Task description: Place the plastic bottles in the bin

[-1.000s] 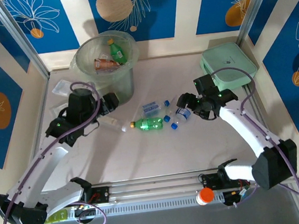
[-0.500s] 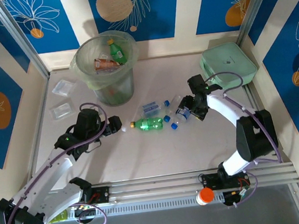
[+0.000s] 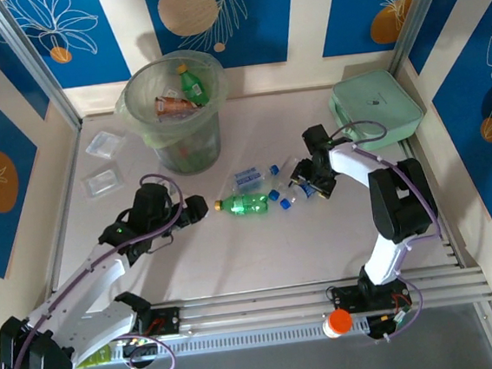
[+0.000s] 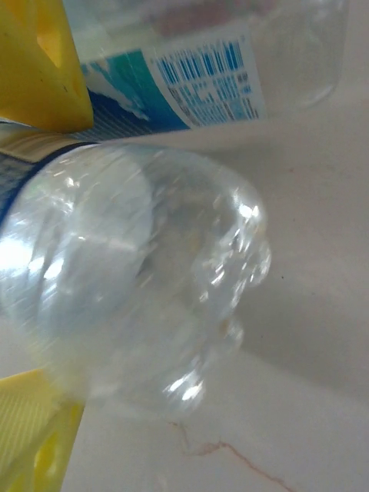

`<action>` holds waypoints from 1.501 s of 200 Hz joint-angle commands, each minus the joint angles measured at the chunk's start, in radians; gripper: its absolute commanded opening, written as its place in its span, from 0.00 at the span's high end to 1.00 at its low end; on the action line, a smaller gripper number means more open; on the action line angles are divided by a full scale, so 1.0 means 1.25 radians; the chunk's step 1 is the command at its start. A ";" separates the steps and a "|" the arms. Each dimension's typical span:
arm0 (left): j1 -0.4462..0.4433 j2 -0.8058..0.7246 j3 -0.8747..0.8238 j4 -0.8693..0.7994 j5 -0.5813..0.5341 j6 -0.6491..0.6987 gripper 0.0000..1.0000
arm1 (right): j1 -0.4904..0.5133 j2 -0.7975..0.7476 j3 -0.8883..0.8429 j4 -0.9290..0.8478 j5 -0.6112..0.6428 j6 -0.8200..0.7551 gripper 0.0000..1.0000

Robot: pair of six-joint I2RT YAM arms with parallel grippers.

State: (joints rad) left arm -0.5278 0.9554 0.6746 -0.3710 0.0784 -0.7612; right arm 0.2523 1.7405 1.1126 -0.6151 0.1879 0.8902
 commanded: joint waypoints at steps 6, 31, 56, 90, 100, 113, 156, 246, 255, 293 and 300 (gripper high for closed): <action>-0.010 0.006 -0.002 0.024 0.017 0.010 0.16 | -0.012 -0.003 0.000 -0.001 0.017 -0.006 0.27; -0.014 0.004 -0.003 0.040 0.031 0.020 0.16 | -0.024 -0.026 -0.024 0.003 0.020 0.002 0.38; -0.022 0.007 0.007 0.059 0.074 0.042 0.15 | -0.035 -0.059 -0.045 0.005 0.005 0.007 0.42; -0.028 0.009 0.022 0.080 0.135 0.057 0.16 | -0.037 -0.137 -0.061 -0.012 -0.008 0.000 0.46; -0.031 0.011 0.037 0.079 0.157 0.067 0.16 | -0.039 -0.173 -0.069 -0.010 -0.021 -0.010 0.46; -0.036 0.011 0.055 0.085 0.189 0.079 0.16 | -0.042 -0.229 -0.079 -0.002 -0.048 -0.027 0.46; -0.056 0.003 0.100 0.178 0.310 0.088 0.14 | -0.036 -0.445 -0.113 0.091 -0.213 -0.117 0.46; -0.071 0.159 0.332 0.325 0.480 0.044 0.05 | 0.127 -0.740 -0.111 0.136 -0.487 -0.373 0.45; -0.076 0.179 0.346 0.341 0.503 0.038 0.05 | 0.137 -0.753 -0.117 0.140 -0.490 -0.368 0.45; -0.114 0.240 0.377 0.393 0.583 0.046 0.04 | 0.167 -0.776 -0.141 0.175 -0.561 -0.350 0.44; -0.120 0.249 0.383 0.398 0.592 0.049 0.05 | 0.177 -0.774 -0.138 0.168 -0.560 -0.358 0.45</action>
State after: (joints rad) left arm -0.6498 1.2354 1.1091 0.0532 0.7097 -0.7021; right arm 0.4412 0.7753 0.9474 -0.4068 -0.4438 0.4812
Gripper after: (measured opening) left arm 0.956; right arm 0.558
